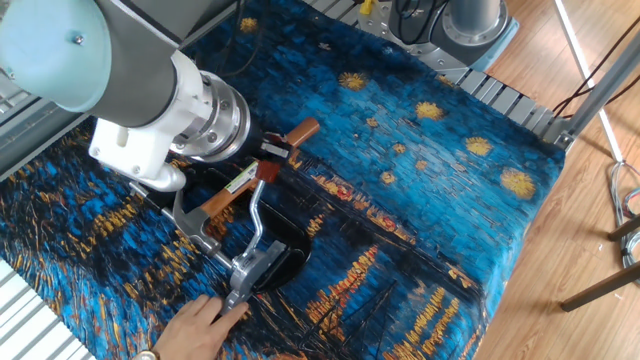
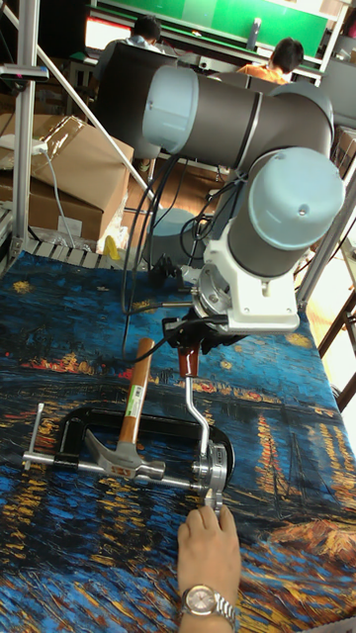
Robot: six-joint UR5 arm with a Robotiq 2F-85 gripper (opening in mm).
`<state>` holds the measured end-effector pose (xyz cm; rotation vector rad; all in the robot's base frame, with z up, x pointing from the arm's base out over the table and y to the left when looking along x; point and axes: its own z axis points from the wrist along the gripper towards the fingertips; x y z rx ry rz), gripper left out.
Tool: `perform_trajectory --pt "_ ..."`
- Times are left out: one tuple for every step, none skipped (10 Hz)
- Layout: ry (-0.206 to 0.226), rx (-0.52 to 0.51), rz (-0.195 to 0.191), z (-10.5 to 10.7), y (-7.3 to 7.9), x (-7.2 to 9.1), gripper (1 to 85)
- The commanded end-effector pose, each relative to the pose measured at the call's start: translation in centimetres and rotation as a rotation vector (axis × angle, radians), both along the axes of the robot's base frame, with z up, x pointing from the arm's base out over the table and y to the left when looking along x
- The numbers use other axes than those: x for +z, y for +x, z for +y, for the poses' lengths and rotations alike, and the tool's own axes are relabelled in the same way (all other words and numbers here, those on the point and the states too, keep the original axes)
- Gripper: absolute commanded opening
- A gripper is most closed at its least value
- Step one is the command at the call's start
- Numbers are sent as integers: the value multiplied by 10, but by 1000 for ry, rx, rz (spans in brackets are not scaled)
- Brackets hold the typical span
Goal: Push down the lever
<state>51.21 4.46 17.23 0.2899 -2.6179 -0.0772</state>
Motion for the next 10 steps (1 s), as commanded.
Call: perform_trajectory --pt "13 -16 5 2 -3 -2 353" --pt "-1 -20 -18 -1 3 -4 353" --pt "-9 -37 -57 -2 12 -7 353" --pt "-31 -33 -79 -7 18 -7 350" --pt "-73 -24 -81 -16 21 0 310" --pt "-126 -32 -82 -20 23 11 257" --pt "-130 -46 -76 -15 23 17 167" --pt "-83 -34 -75 -8 21 17 157" --pt "-50 -46 -79 -1 20 13 173" --pt "-61 -47 -85 -2 20 8 173"
